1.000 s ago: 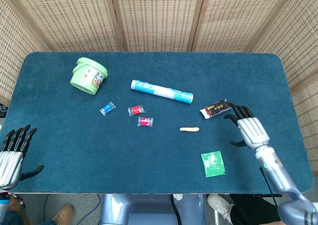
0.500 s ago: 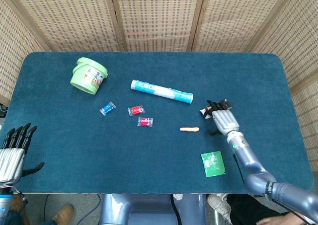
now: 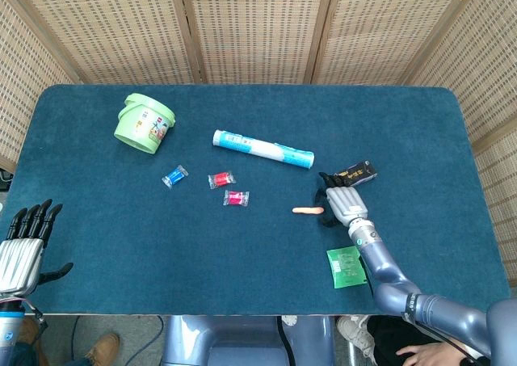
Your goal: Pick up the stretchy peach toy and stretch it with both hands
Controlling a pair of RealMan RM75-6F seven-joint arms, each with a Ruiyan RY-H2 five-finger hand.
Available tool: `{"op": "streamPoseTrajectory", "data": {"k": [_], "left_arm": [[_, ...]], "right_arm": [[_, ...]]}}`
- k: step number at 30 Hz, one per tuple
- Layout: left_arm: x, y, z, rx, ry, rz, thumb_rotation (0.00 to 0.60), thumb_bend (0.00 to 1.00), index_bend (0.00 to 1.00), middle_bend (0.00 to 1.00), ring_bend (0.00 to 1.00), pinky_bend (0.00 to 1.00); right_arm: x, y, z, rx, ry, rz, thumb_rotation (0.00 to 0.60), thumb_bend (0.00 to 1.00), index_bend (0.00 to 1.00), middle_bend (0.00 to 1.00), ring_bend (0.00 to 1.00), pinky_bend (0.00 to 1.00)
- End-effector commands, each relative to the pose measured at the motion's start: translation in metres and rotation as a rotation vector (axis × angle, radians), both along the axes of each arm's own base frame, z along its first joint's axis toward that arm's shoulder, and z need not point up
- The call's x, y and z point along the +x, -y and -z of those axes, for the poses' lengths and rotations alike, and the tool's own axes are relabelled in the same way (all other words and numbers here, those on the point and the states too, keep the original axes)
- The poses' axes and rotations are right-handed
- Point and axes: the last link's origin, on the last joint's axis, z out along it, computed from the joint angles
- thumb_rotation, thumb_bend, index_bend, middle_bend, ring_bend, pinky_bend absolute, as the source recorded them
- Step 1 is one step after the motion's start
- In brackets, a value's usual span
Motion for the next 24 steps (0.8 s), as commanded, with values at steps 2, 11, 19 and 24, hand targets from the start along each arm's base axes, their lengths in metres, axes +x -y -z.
{"op": "streamPoseTrajectory", "data": {"k": [2,11,19,24], "left_arm": [[0.000,0.000,0.000,-0.001,-0.001,-0.003,0.600,0.00,0.00,0.00,0.00,0.00],[-0.001,0.001,0.000,0.003,-0.002,-0.006,0.600,0.00,0.00,0.00,0.00,0.00],[-0.003,0.000,-0.001,0.004,0.000,-0.014,0.600,0.00,0.00,0.00,0.00,0.00],[-0.003,0.000,-0.001,0.005,0.001,-0.013,0.600,0.00,0.00,0.00,0.00,0.00]], "right_arm": [[0.006,0.001,0.005,-0.003,0.016,-0.010,0.600,0.44,0.46,0.00,0.00,0.00],[0.015,0.003,0.014,-0.011,0.029,-0.020,0.600,0.45,0.46,0.00,0.00,0.00],[0.012,0.005,0.018,-0.015,0.004,-0.010,0.600,0.45,0.49,0.00,0.00,0.00],[0.009,0.004,0.020,-0.008,0.000,-0.005,0.600,0.46,0.50,0.00,0.00,0.00]]}}
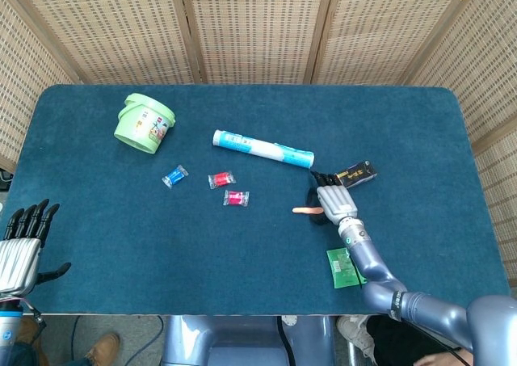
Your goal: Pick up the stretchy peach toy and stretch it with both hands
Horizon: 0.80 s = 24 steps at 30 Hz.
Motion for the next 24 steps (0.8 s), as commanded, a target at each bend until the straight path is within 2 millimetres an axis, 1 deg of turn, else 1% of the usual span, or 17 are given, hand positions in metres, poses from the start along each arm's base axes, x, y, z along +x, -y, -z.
{"op": "streamPoseTrajectory", "data": {"k": [1,13,17,21,24], "left_arm": [[0.000,0.000,0.000,-0.001,-0.001,0.001,0.600,0.00,0.00,0.00,0.00,0.00],[-0.001,0.000,0.002,-0.006,-0.005,-0.004,0.600,0.00,0.00,0.00,0.00,0.00],[-0.001,0.000,0.003,-0.008,-0.006,-0.004,0.600,0.00,0.00,0.00,0.00,0.00],[-0.001,-0.001,0.003,-0.010,-0.006,-0.005,0.600,0.00,0.00,0.00,0.00,0.00],[-0.001,-0.001,0.003,-0.011,-0.006,-0.006,0.600,0.00,0.00,0.00,0.00,0.00]], "right_arm": [[0.000,0.000,0.001,0.003,0.000,0.000,0.600,0.46,0.50,0.00,0.00,0.00],[-0.004,0.000,0.006,0.014,-0.007,0.010,0.600,0.49,0.52,0.00,0.00,0.00],[-0.006,0.001,0.006,0.006,-0.013,0.008,0.600,0.51,0.55,0.00,0.00,0.00],[-0.009,0.001,0.005,-0.006,-0.020,0.011,0.600,0.54,0.62,0.00,0.00,0.00],[-0.010,0.001,0.004,-0.014,-0.025,0.009,0.600,0.55,0.63,0.02,0.00,0.00]]}}
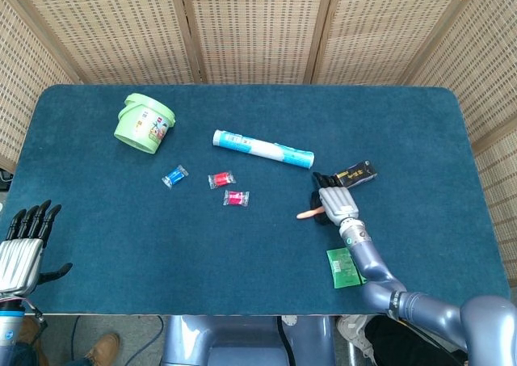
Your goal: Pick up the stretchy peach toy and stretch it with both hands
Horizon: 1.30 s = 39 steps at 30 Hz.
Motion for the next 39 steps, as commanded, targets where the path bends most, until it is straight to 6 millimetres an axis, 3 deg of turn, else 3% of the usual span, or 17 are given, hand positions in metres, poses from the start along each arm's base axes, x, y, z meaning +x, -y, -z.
{"op": "streamPoseTrajectory", "data": {"k": [1,10,24,32,39], "left_arm": [[0.000,0.000,0.000,-0.001,0.000,0.000,0.600,0.00,0.00,0.00,0.00,0.00],[0.000,-0.003,0.000,-0.010,-0.007,0.007,0.600,0.00,0.00,0.00,0.00,0.00],[0.020,-0.047,-0.018,-0.015,-0.135,0.265,0.600,0.00,0.00,0.00,0.00,0.00],[0.056,-0.078,-0.021,-0.032,-0.170,0.467,0.600,0.00,0.00,0.00,0.00,0.00],[0.091,-0.098,-0.008,-0.098,-0.157,0.581,0.600,0.00,0.00,0.00,0.00,0.00]], "right_arm": [[-0.001,0.000,-0.001,-0.005,0.000,-0.002,0.600,0.56,0.63,0.02,0.00,0.00],[0.024,-0.001,-0.023,-0.010,0.145,-0.003,0.600,0.56,0.64,0.03,0.00,0.00],[0.108,0.024,-0.061,0.067,0.438,0.058,0.600,0.57,0.65,0.04,0.00,0.00],[0.164,0.024,-0.049,0.193,0.585,0.146,0.600,0.58,0.65,0.04,0.00,0.00],[0.192,0.016,-0.026,0.261,0.610,0.195,0.600,0.58,0.65,0.04,0.00,0.00]]}}
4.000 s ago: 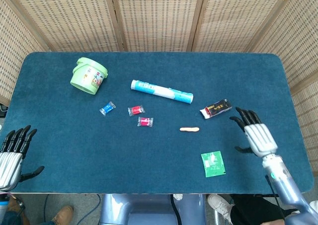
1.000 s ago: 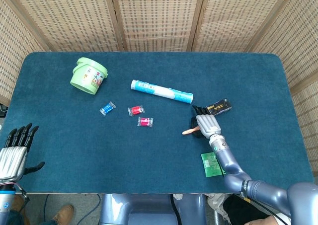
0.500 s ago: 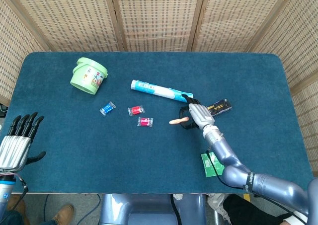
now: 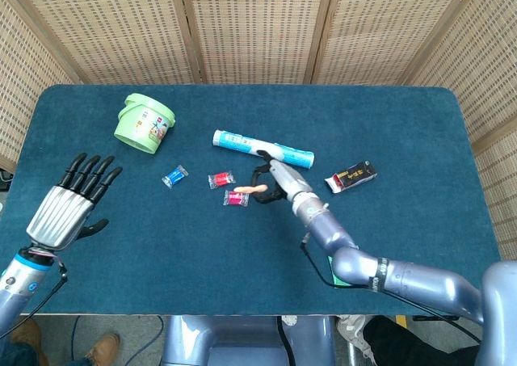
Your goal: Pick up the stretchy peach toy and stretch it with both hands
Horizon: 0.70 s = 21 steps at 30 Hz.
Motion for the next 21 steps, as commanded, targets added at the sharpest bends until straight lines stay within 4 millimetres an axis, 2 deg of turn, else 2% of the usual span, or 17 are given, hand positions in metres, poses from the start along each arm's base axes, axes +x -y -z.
{"op": "streamPoseTrajectory", "data": {"k": [1,5,9,13,16,21], "left_arm": [[0.017,-0.008,0.009,-0.048,0.003,0.041,0.600,0.00,0.01,0.00,0.00,0.00],[0.038,-0.016,0.031,-0.163,0.084,0.051,0.600,0.00,0.09,0.00,0.00,0.00],[0.053,-0.024,0.051,-0.203,0.139,0.072,0.600,0.02,0.16,0.00,0.00,0.00],[0.065,-0.028,0.075,-0.266,0.176,0.071,0.600,0.15,0.30,0.00,0.00,0.00],[0.073,-0.029,0.088,-0.285,0.180,0.082,0.600,0.23,0.33,0.00,0.00,0.00],[0.087,-0.035,0.106,-0.263,0.151,0.108,0.600,0.28,0.37,0.00,0.00,0.00]], "right_arm": [[0.015,-0.007,0.014,0.038,0.005,0.001,0.600,0.58,0.65,0.04,0.00,0.00],[0.023,-0.012,0.025,0.050,0.021,0.026,0.600,0.58,0.65,0.04,0.00,0.00],[0.028,-0.019,0.034,0.070,0.036,0.035,0.600,0.58,0.65,0.04,0.00,0.00],[0.031,-0.024,0.040,0.078,0.029,0.025,0.600,0.58,0.66,0.04,0.00,0.00],[0.032,-0.026,0.042,0.080,0.023,0.021,0.600,0.58,0.66,0.04,0.00,0.00],[0.029,-0.027,0.041,0.072,0.020,0.029,0.600,0.58,0.66,0.05,0.00,0.00]]}}
